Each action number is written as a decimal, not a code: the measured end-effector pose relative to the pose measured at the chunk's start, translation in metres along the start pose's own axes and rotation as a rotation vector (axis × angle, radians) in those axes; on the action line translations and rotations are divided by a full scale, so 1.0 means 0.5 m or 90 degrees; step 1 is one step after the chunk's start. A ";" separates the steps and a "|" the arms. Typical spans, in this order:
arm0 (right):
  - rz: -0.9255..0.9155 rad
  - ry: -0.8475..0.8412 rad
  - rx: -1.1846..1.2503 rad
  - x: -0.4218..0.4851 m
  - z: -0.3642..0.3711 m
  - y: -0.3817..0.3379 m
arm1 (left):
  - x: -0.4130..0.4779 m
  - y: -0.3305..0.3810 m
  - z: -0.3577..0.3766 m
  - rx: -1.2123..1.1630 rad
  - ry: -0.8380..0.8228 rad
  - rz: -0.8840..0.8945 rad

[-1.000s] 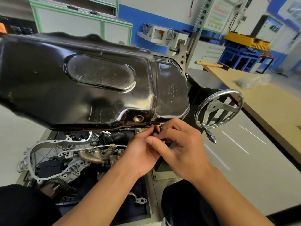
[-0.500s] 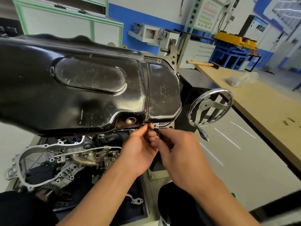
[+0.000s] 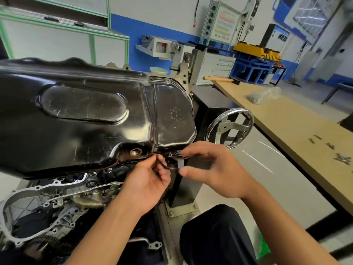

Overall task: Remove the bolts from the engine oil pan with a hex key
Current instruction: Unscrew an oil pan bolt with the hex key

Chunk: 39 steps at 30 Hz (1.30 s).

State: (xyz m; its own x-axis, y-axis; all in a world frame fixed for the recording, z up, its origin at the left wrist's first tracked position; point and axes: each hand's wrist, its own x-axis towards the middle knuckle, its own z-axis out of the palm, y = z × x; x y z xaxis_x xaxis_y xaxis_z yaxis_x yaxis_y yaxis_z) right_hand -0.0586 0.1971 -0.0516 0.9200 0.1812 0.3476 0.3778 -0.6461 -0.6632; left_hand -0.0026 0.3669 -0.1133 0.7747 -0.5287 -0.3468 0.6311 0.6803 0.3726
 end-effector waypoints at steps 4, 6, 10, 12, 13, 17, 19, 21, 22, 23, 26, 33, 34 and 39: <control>0.399 0.362 -0.149 0.012 -0.022 0.159 | -0.006 0.002 0.002 -0.019 -0.022 -0.014; 0.494 0.283 -0.227 0.008 -0.022 0.244 | -0.006 0.002 0.002 -0.019 -0.033 -0.014; 0.552 0.192 -0.286 0.001 -0.037 0.330 | 0.003 0.001 0.004 -0.018 -0.037 -0.008; 0.565 0.155 -0.162 -0.006 -0.048 0.341 | 0.006 0.000 0.005 -0.015 -0.041 -0.004; 0.560 0.141 -0.088 -0.010 -0.054 0.347 | 0.009 -0.001 0.006 -0.013 -0.044 -0.003; 0.485 0.098 -0.027 -0.012 -0.077 0.347 | 0.008 -0.003 0.009 -0.017 -0.042 0.009; 0.483 0.088 -0.075 -0.005 -0.090 0.353 | 0.010 -0.007 0.012 -0.018 -0.039 0.019; 0.500 0.086 -0.186 -0.003 -0.114 0.363 | 0.009 -0.008 0.014 -0.019 -0.034 0.024; 0.498 0.101 -0.250 -0.004 -0.134 0.370 | 0.009 -0.008 0.015 -0.022 -0.034 0.024; 0.489 0.128 -0.295 -0.005 -0.160 0.375 | 0.008 -0.006 0.017 -0.025 -0.037 0.025; 0.440 0.198 -0.336 0.015 -0.245 0.351 | 0.006 -0.002 0.021 -0.030 -0.046 0.031; 0.293 0.348 -0.218 0.106 -0.189 0.219 | 0.004 0.006 0.023 -0.037 -0.060 0.031; 0.275 0.326 -0.215 0.106 -0.146 0.215 | 0.005 0.008 0.026 -0.040 -0.061 0.030; 0.393 0.149 -0.195 0.005 -0.005 0.329 | 0.003 0.020 0.035 -0.063 -0.077 0.014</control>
State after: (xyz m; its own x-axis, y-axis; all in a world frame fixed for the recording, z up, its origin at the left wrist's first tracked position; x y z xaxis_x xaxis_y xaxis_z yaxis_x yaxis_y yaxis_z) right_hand 0.0055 0.0894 -0.1581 0.8964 -0.4248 0.1262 -0.2803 -0.7641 -0.5811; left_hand 0.0057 0.3640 -0.0948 0.7909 -0.5668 -0.2309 0.6119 0.7359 0.2898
